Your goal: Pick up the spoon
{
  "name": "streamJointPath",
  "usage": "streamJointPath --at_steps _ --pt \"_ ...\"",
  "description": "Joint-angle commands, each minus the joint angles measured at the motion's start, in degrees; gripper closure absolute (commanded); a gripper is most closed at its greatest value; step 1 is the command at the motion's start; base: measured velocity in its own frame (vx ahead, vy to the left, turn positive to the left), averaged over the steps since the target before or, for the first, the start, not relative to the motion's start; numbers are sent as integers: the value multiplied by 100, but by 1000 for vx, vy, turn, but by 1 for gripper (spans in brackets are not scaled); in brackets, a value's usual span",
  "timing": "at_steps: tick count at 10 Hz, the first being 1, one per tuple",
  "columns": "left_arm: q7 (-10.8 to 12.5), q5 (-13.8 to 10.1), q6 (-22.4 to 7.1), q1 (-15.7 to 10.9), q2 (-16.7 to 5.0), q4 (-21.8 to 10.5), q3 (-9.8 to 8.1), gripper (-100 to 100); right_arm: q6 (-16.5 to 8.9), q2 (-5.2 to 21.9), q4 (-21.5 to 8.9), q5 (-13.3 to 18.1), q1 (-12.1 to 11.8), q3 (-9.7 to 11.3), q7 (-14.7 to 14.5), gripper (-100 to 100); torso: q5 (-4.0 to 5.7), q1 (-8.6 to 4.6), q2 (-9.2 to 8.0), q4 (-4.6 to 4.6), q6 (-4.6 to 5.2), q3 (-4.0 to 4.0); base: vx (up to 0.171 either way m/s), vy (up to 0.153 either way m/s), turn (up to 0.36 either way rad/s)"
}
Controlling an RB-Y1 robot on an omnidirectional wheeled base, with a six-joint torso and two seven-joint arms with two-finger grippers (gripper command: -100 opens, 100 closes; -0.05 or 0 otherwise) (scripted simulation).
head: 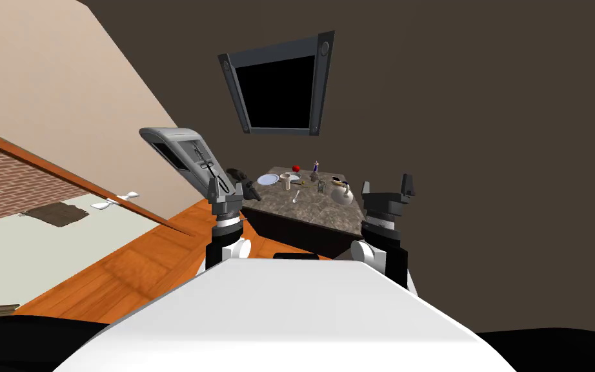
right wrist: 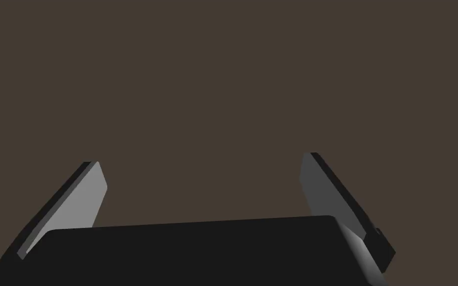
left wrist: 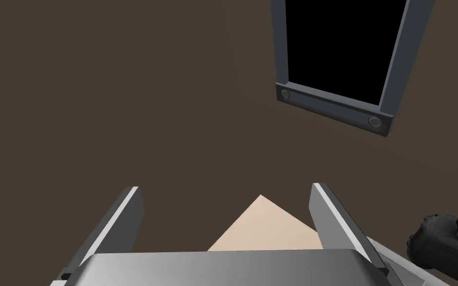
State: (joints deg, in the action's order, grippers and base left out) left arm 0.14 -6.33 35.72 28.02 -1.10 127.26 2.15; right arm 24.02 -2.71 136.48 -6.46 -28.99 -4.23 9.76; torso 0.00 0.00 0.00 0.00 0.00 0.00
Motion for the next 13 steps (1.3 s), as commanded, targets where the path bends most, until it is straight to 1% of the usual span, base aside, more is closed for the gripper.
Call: streamJointPath --at_steps 1,3,5,7,8,9,10,11,12,13 --pt "-20 -2 94 -18 -242 -14 -24 -100 0 0 0 0 0 0 0 0 0 0 0 0 0 0 18 86 -174" --pt "-66 8 216 -24 -523 -37 -48 -100 0 2 0 0 0 -1 0 0 -13 61 3 1 1 2 5 174 -214" --pt "-151 41 360 -6 -871 -86 -72 -100 0 2 0 0 0 -2 0 0 -18 80 -2 0 1 -1 -16 210 -284" --pt "-287 103 508 46 -1217 -165 -97 -100 0 2 -1 0 0 -2 0 0 -21 92 -5 -2 1 -3 -37 217 -318" --pt "-287 103 508 46 -1291 -165 -97 -100 0 2 -1 0 1 -2 0 0 -20 85 -10 -2 2 -6 -25 121 -143" --pt "-376 148 578 88 -1509 -218 -109 -100 0 1 -1 0 -1 -2 0 0 -15 57 -1 -1 -2 -1 -12 97 -285" --pt "-482 202 644 144 -1677 -282 -119 -100 0 1 0 0 0 -1 0 0 -11 46 5 1 2 2 -6 122 -423" --pt "-482 202 644 144 -1781 -282 -119 -100 0 2 0 0 0 -1 0 0 -12 51 9 2 2 5 -6 101 -163" --pt "-604 268 705 212 -1989 -359 -130 -100 0 1 0 0 -1 -2 0 0 -11 44 13 2 -3 7 -18 98 -353" --pt "-604 268 705 212 -2045 -359 -130 -100 0 1 0 0 0 -1 0 0 -10 44 11 2 3 6 -23 83 -161"
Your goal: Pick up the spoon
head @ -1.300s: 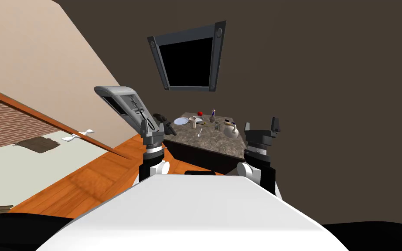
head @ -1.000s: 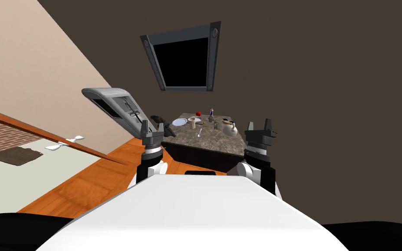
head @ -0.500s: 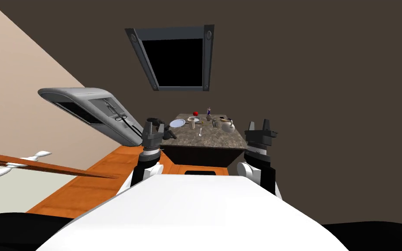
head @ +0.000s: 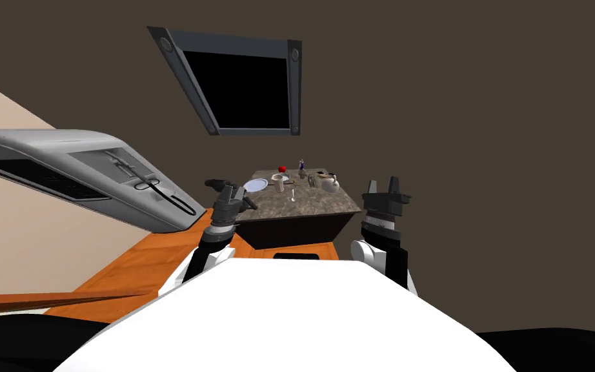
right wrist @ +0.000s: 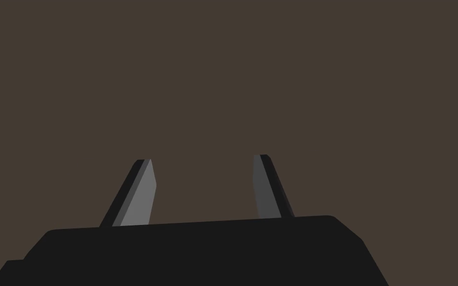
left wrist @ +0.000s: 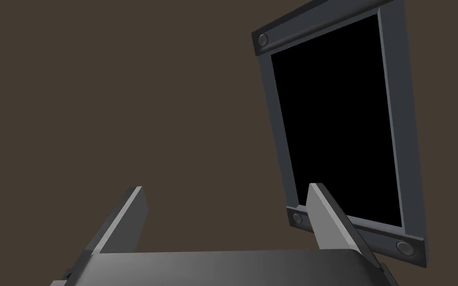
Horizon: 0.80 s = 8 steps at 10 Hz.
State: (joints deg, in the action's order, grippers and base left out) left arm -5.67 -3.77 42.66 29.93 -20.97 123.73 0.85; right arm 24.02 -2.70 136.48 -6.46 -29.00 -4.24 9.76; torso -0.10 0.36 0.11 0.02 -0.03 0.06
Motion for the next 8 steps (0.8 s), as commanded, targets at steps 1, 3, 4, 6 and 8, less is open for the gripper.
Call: streamJointPath --at_steps 1,3,4,6,8 --pt "-161 87 65 102 -286 -94 -10 -100 0 0 0 0 0 0 0 0 0 0 0 0 0 0 -37 61 -327" --pt "-315 172 112 196 -556 -195 -19 -100 0 0 0 0 0 0 0 0 2 -9 -2 -1 0 -1 -22 68 -297" --pt "-315 172 112 196 -621 -195 -19 -100 0 0 0 0 1 1 0 0 2 -3 2 0 6 1 -19 71 -185" --pt "-482 267 153 302 -918 -306 -28 -100 0 0 0 0 1 1 0 0 2 -8 3 1 5 2 -19 57 -276" --pt "-663 371 188 419 -1223 -426 -35 -100 0 0 0 0 1 1 0 0 3 -10 9 2 4 5 -12 48 -286"
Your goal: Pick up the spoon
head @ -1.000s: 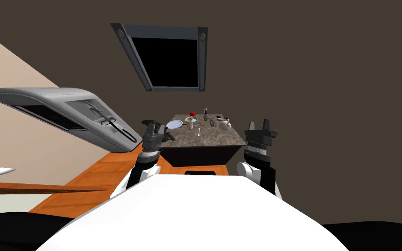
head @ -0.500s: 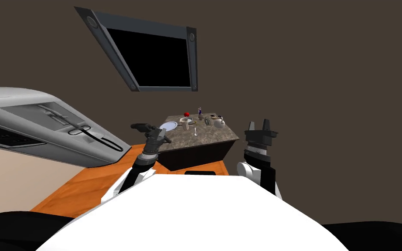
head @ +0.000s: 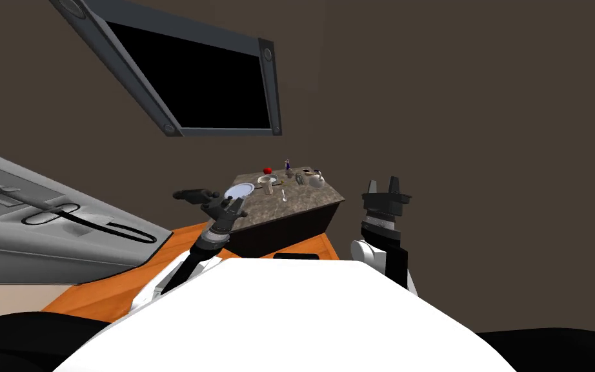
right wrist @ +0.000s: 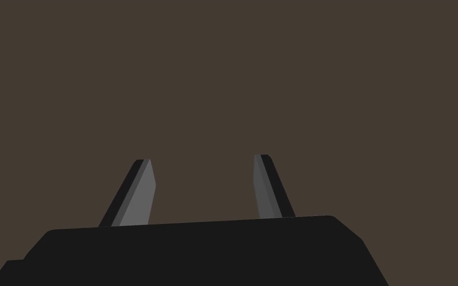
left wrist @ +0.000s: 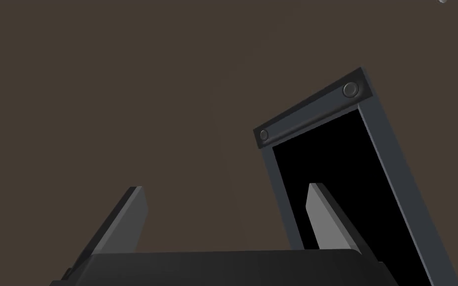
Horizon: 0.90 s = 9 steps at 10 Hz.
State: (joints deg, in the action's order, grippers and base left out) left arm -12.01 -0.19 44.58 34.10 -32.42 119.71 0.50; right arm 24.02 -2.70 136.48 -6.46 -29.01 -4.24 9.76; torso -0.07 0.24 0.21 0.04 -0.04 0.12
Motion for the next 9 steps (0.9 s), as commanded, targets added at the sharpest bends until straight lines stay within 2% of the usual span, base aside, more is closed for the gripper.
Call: streamJointPath --at_steps 1,2,3,4,5,6,7,8,9 --pt "-224 126 26 130 -286 -152 -7 -100 0 0 0 0 0 0 0 0 0 0 0 0 0 0 9 42 -327" --pt "-224 126 26 130 -391 -152 -7 -100 0 0 0 0 1 1 0 0 0 0 6 1 4 4 -11 42 -272" --pt "-428 246 51 269 -594 -285 -12 -100 0 0 0 0 0 0 0 0 0 -1 4 1 1 3 -27 30 -385" --pt "-428 246 51 269 -712 -285 -12 -100 0 0 0 0 1 1 0 0 1 -5 0 0 4 0 -22 27 -270" --pt "-641 373 70 419 -901 -422 -11 -100 0 0 0 0 0 0 0 0 2 -7 0 0 0 0 -13 24 -402" --pt "-641 373 70 419 -1042 -422 -11 -100 0 0 0 0 1 1 0 0 2 -7 2 1 4 2 -9 23 -280" --pt "-861 506 84 578 -1231 -563 -6 -100 0 0 0 0 0 0 0 0 2 -9 5 1 -1 3 -4 11 -389" --pt "-861 506 84 578 -1383 -563 -6 -100 0 0 0 0 0 0 0 0 3 -11 7 2 3 4 0 10 -278" --pt "-1086 644 93 744 -1574 -706 1 -100 0 0 0 0 -1 0 0 0 3 -13 10 2 -1 6 9 1 -304"
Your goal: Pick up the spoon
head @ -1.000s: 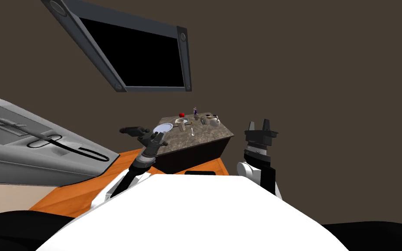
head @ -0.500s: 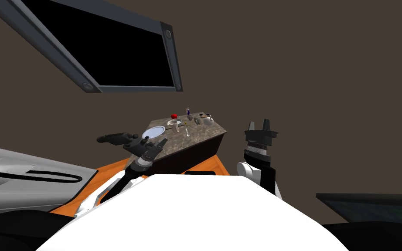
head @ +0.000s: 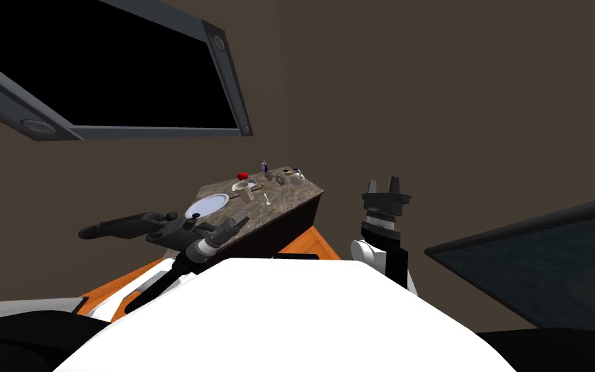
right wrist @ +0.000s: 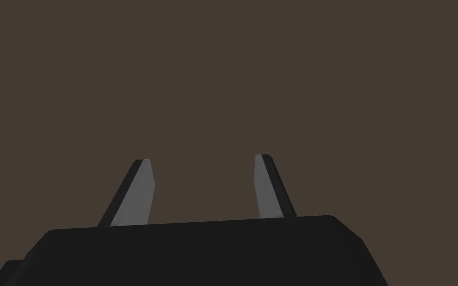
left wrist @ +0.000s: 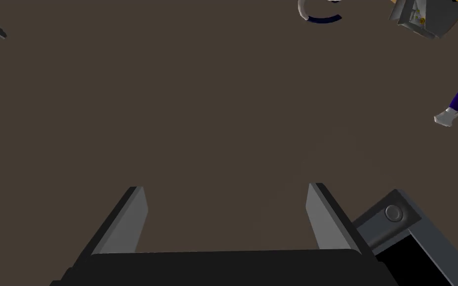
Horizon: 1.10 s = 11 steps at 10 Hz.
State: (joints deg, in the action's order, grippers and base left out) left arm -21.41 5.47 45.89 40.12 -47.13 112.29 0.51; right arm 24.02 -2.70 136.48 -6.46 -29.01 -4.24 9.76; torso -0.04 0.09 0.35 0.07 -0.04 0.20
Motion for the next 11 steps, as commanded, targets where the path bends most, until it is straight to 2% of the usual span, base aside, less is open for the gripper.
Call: streamJointPath --at_steps 1,2,3,4,5,6,7,8,9,10,11 --pt "-146 77 -38 143 -262 36 0 -100 0 0 0 0 0 0 0 0 0 0 0 0 0 0 9 1 -291" --pt "-376 218 -33 312 -445 -111 6 -100 0 0 0 0 0 0 0 0 1 -2 1 0 -1 1 15 -6 -377" --pt "-376 218 -33 312 -585 -111 6 -100 0 0 0 0 0 0 0 0 1 -4 4 1 1 2 15 -3 -350" --pt "-610 361 -32 484 -769 -262 11 -100 0 0 0 0 0 0 0 0 2 -4 5 1 -1 3 22 -6 -373" --pt "-610 361 -32 484 -923 -262 11 -100 0 0 0 0 0 0 0 0 1 -5 6 1 -1 4 20 -3 -338" --pt "-610 361 -32 484 -981 -262 11 -100 0 0 0 0 -1 0 0 0 2 -5 7 1 -1 4 10 4 -86" --pt "-846 506 -35 659 -1212 -418 15 -100 0 0 0 0 -2 -1 0 0 1 -4 4 1 -8 2 21 -13 -298" --pt "-846 506 -35 659 -1343 -418 15 -100 0 0 0 0 0 0 0 0 2 -7 7 1 0 4 22 -9 -355" --pt "-1081 652 -42 837 -1531 -576 21 -100 0 0 0 0 -1 -1 0 0 2 -8 8 2 -2 5 32 -12 -486" --pt "-1083 652 -42 837 -1703 -576 21 -100 0 0 0 0 0 0 0 0 3 -8 11 2 0 6 31 1 -241" --pt "-1320 799 -52 1019 -1892 -736 28 -100 0 0 0 0 -2 -1 0 0 2 -5 12 2 -6 7 45 -9 -380"
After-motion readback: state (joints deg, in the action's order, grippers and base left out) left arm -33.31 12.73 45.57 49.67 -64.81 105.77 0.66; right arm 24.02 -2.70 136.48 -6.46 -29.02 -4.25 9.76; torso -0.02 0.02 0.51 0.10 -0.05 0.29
